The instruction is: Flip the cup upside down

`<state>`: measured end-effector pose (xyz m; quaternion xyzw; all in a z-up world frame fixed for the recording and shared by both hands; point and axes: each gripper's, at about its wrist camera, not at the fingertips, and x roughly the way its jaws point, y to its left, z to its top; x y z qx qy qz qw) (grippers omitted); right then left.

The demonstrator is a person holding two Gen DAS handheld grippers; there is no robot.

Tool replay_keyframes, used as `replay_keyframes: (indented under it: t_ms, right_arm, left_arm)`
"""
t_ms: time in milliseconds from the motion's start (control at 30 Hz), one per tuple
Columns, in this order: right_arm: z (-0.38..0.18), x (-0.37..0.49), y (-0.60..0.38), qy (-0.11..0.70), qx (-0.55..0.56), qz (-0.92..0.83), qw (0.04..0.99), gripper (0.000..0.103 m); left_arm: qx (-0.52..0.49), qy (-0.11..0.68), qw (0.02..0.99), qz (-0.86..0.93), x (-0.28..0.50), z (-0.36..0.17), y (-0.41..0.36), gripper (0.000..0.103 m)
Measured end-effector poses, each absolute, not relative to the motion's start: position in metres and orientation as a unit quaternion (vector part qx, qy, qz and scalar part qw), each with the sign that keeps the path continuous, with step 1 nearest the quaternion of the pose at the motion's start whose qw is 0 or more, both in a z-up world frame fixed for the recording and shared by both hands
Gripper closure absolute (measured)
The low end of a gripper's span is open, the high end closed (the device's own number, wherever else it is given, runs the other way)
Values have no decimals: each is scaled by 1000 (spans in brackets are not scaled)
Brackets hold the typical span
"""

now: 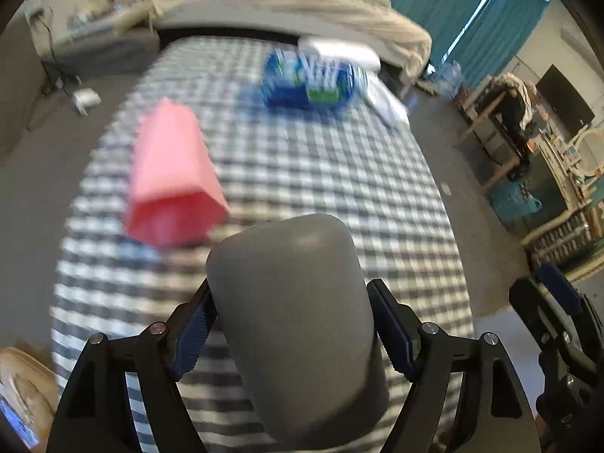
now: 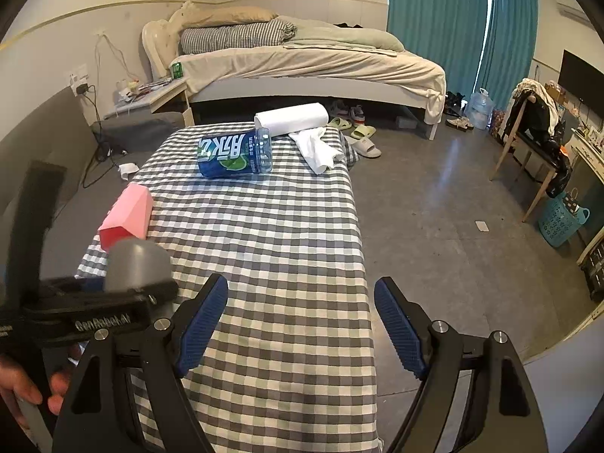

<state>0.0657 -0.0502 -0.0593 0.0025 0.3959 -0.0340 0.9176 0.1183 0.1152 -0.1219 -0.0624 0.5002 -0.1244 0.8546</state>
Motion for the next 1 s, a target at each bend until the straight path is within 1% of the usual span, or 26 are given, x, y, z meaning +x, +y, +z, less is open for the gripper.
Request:
replay_keyframes:
  t_ms: [67,200,333,433,533,667,767,1000]
  right_arm:
    - [-58,64,-49,394,2,-35,918,23]
    - [-57,62,-47,392,3,-34,919,23]
    - [-55,60,-43,388,4,-31,921,23]
    - [-52,57,-40,382,2,-26,924,23]
    - [-51,55,-41,380,4,-26,925,23]
    - [-48,50,-42,378,13,-25,925,23]
    - [-46,46,-41,376,11,-27,926,23]
    - [-46,40,-40,378,7,-30,925,23]
  left_arm:
    - [-50,461,879,-110,115,-113,118,24]
    - [-23,395,915,-85,107,-113,120,25]
    - [21,371,924,-97,94,-125,108,27]
    - [35,375,920,-111,87,-127,98,29]
    - [23,391,911,-131,83,-128,100,30]
    - [2,409,901,-143,83,-129,105,27]
    - [-2,409,901,-142,75,-128,109,20]
    - [-2,418,898,-140,73,-137,108,20]
